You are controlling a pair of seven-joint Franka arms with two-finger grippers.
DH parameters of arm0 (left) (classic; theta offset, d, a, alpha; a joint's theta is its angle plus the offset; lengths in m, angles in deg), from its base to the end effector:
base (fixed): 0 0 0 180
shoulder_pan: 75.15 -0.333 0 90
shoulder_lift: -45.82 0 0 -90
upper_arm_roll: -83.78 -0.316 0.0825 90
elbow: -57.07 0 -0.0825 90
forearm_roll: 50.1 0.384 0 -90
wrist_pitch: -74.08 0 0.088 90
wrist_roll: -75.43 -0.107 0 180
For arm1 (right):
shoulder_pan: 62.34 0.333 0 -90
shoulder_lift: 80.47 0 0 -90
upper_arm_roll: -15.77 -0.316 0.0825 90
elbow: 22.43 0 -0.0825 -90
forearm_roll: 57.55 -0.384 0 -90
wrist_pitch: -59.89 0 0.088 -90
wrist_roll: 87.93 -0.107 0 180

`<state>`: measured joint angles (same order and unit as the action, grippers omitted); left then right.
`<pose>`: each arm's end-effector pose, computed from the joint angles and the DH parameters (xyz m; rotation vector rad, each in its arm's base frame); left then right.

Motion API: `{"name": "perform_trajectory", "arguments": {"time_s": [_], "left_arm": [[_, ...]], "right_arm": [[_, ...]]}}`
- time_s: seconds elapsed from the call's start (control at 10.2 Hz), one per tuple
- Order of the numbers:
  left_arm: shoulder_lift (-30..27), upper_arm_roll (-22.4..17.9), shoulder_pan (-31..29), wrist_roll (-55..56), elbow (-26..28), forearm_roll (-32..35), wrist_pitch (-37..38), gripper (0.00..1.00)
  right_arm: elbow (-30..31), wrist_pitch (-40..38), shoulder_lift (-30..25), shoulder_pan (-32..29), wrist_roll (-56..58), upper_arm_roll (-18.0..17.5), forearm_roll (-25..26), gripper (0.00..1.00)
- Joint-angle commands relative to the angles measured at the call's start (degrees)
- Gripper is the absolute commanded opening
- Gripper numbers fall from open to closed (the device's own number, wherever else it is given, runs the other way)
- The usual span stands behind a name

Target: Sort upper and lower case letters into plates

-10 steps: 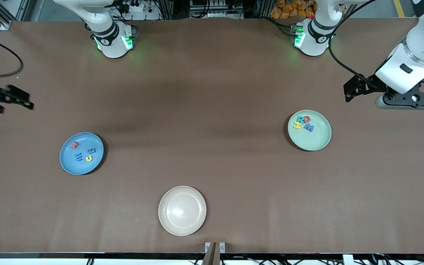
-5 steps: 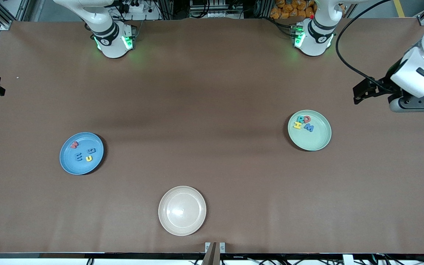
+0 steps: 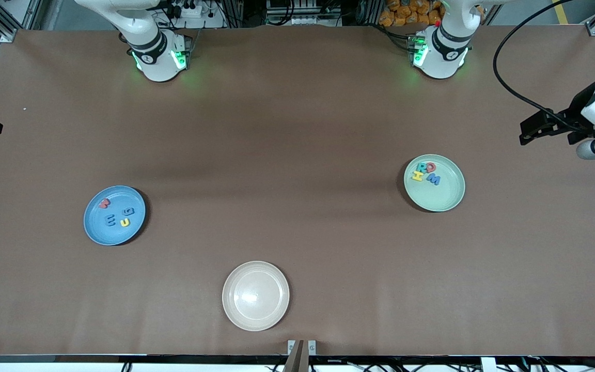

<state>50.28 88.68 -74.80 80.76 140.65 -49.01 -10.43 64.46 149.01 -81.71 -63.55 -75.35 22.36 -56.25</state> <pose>0.5669 -0.0478 0.6252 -3.1222 -0.0042 0.0936 0.5411 -0.0774 0.6606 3.1072 0.1280 0.0869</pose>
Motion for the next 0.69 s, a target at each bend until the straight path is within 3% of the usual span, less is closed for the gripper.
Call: {"name": "perform_trajectory", "arguments": {"time_s": [0.0,0.59], "left_arm": [[-2.69,-1.03,-0.53,-2.17,0.45,-1.88,1.45,1.0],[-2.7,-1.74,-0.36,-6.75,0.36,-1.18,1.46,1.0]], "right_arm": [[-1.2,-0.97,0.53,-0.46,-0.98,-0.44,0.38,1.0],[-1.11,-1.06,0.71,-0.37,-0.98,-0.53,0.38,1.0]]}}
